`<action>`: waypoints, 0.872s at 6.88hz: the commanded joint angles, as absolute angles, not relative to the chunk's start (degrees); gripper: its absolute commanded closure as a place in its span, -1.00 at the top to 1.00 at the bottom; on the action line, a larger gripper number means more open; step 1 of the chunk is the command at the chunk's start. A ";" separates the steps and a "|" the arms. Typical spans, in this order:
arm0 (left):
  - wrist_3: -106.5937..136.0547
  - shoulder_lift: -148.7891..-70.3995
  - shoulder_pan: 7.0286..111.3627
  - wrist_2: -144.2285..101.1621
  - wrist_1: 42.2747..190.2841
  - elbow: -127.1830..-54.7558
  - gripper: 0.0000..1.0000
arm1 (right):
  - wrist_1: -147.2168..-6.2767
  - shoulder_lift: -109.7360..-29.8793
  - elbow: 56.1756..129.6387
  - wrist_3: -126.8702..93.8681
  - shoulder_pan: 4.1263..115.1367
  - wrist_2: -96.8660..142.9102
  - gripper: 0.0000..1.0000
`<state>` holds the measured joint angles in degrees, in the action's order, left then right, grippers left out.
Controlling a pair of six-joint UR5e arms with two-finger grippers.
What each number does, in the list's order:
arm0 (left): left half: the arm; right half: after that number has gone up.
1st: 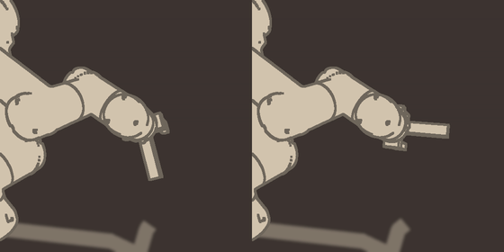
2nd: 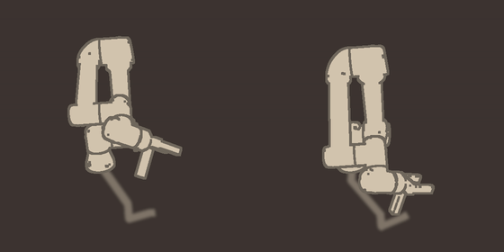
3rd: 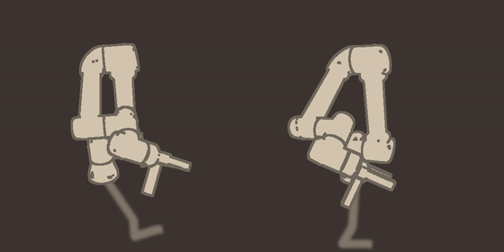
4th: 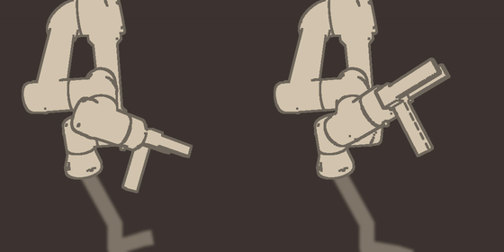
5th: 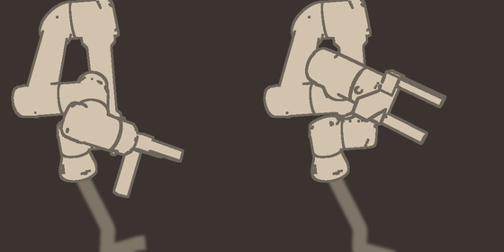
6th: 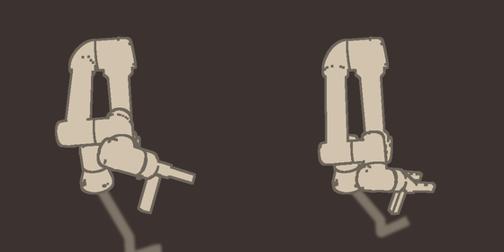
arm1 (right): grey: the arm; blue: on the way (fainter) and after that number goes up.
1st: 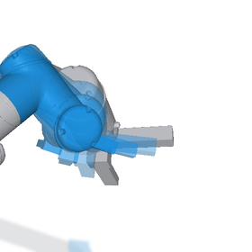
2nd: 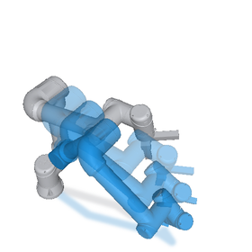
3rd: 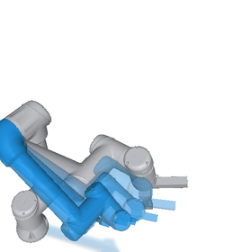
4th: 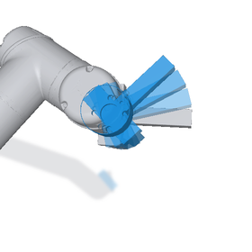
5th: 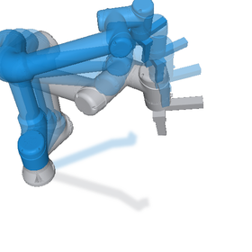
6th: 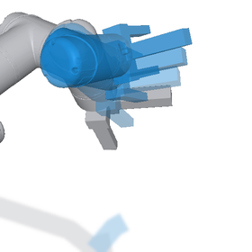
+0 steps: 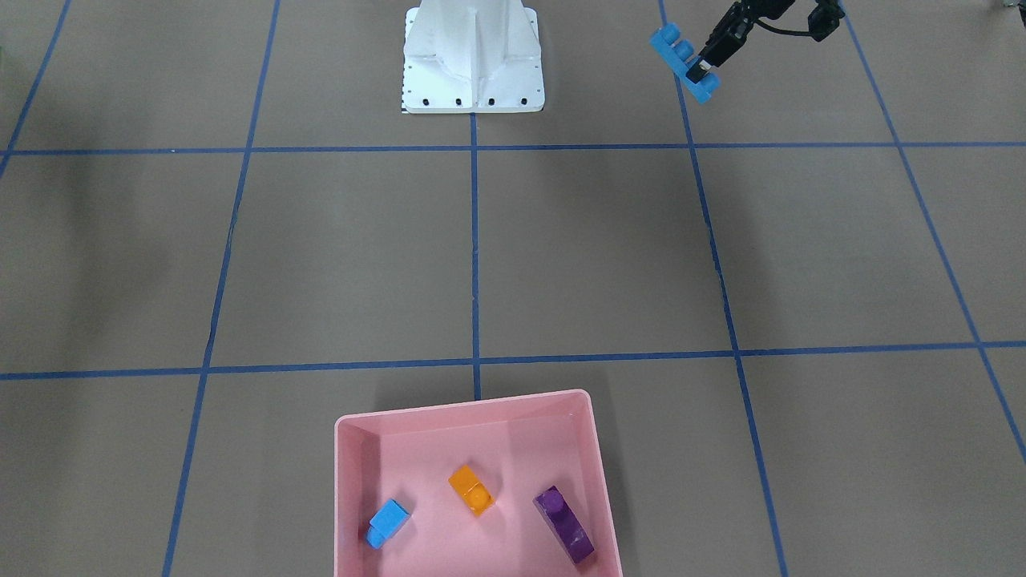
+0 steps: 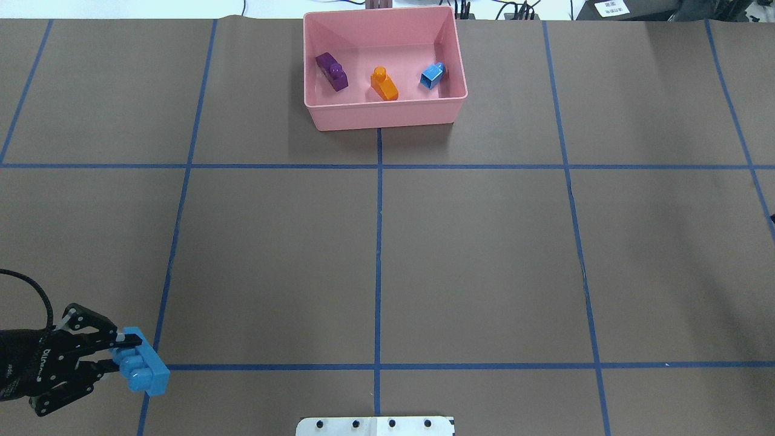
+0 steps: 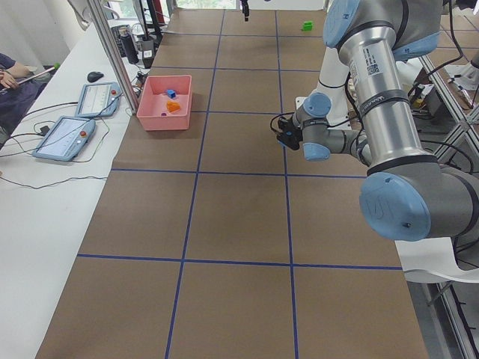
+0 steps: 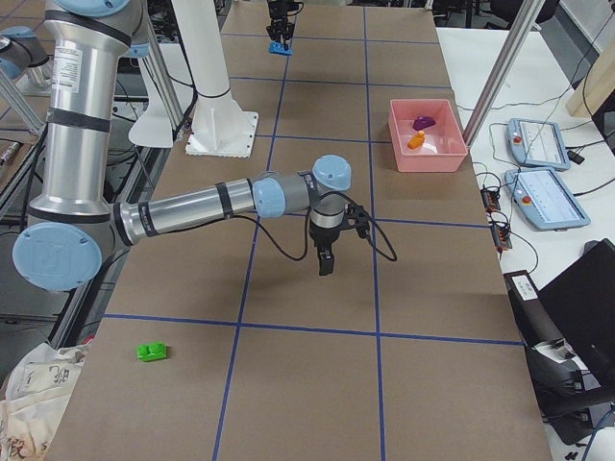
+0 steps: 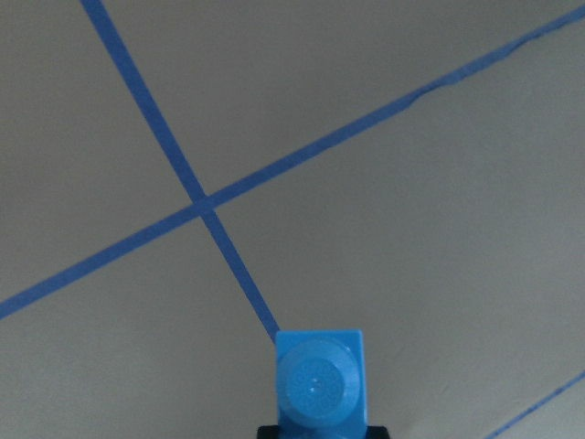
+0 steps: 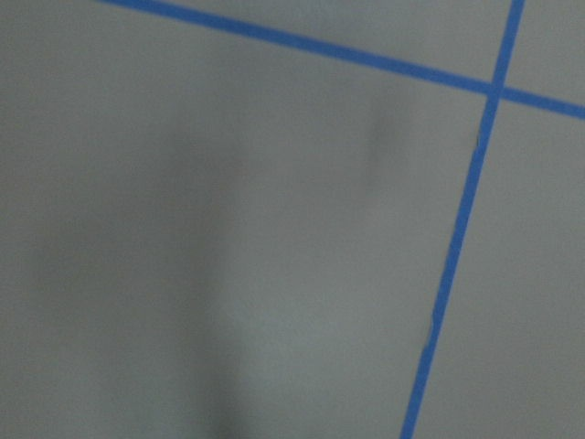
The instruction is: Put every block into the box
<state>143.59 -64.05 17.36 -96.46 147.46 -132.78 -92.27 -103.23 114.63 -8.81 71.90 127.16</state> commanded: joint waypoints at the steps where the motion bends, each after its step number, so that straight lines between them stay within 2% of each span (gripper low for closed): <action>1: 141.17 -70.36 23.96 -101.58 143.30 -132.45 -1.00 | -92.02 -114.21 117.24 -3.72 72.16 127.62 1.00; 6: 134.76 -95.05 35.05 -107.13 124.60 -126.39 -1.00 | -92.29 -128.03 115.41 7.97 71.98 127.71 1.00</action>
